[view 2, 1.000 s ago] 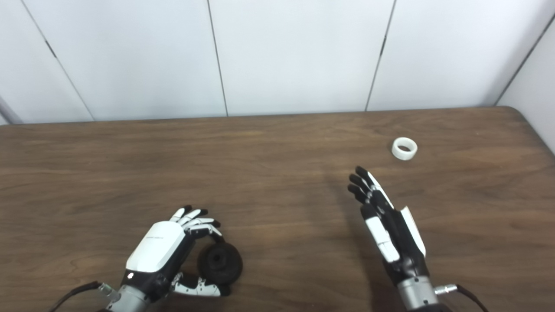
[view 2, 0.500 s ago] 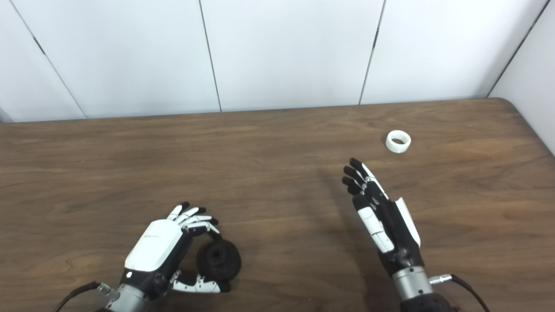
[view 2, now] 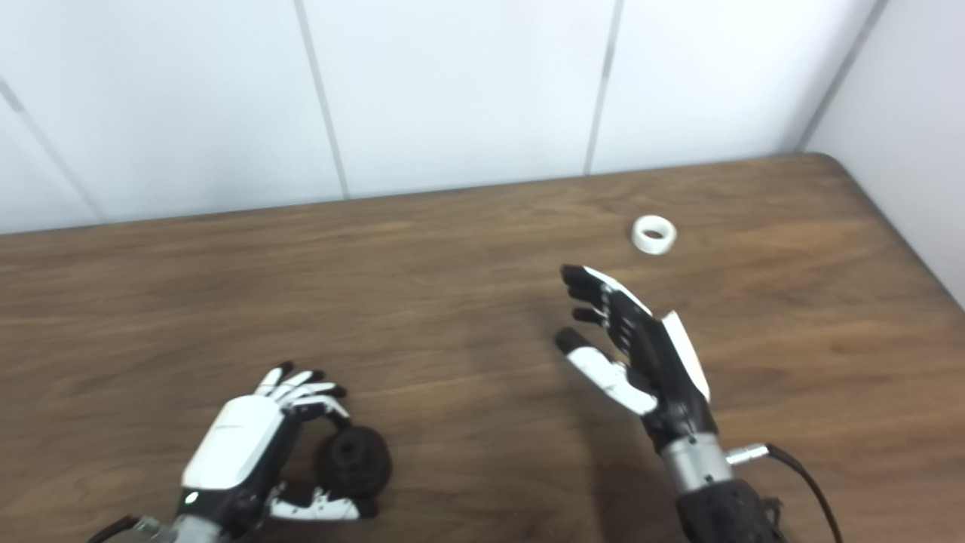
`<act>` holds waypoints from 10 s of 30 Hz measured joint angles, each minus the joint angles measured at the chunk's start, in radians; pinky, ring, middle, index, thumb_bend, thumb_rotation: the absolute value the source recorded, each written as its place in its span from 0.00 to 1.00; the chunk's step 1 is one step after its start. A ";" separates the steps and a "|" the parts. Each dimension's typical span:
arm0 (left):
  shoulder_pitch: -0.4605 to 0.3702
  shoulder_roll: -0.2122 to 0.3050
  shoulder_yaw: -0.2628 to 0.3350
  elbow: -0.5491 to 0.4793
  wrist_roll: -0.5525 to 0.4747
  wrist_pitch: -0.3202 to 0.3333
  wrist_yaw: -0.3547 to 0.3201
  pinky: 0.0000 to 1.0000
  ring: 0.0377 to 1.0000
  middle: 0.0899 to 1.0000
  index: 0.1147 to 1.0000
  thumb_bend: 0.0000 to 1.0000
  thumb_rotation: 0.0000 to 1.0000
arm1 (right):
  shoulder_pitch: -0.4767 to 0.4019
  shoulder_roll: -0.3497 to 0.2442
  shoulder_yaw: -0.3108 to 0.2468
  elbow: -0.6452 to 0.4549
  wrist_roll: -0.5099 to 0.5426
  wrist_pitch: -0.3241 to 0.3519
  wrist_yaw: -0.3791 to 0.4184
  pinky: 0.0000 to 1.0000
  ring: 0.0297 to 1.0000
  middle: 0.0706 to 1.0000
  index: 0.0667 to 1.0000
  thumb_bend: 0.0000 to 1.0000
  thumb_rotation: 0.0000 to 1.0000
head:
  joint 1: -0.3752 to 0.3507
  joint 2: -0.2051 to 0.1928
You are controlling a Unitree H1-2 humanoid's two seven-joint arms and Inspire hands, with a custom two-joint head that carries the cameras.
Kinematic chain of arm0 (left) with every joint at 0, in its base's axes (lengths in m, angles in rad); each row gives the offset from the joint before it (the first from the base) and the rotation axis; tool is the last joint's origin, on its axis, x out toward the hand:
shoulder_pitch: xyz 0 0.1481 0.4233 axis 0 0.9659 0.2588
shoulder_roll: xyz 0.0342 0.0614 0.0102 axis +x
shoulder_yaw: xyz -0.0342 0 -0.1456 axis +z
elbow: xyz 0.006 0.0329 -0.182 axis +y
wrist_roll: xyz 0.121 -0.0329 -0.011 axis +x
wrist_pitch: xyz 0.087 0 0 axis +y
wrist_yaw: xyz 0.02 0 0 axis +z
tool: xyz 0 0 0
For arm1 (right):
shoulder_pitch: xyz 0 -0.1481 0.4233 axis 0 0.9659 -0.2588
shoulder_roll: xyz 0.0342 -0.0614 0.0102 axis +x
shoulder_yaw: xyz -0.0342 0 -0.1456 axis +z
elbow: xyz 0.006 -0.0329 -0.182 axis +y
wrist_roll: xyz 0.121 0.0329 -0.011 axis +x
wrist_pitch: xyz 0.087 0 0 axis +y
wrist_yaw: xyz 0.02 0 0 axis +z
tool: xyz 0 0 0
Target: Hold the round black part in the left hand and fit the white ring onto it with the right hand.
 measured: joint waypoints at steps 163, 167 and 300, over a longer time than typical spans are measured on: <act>0.085 0.030 0.085 -0.048 -0.036 -0.085 -0.045 0.99 0.87 0.75 0.42 0.52 0.05 | -0.760 -0.371 0.081 0.817 -0.726 0.318 0.312 1.00 1.00 0.98 0.69 0.85 0.32 | -0.111 -0.026; 0.086 0.030 0.085 -0.050 -0.034 -0.085 -0.048 1.00 0.88 0.75 0.42 0.52 0.05 | -0.760 -0.371 0.082 0.817 -0.726 0.318 0.315 1.00 1.00 0.97 0.69 0.85 0.33 | -0.108 -0.026; 0.023 -0.161 -0.036 -0.018 0.193 0.030 -0.071 1.00 0.89 0.76 0.42 0.52 0.05 | -0.438 -0.233 0.424 -0.203 -0.581 0.254 0.695 1.00 0.95 0.85 0.45 0.52 0.15 | 0.337 0.121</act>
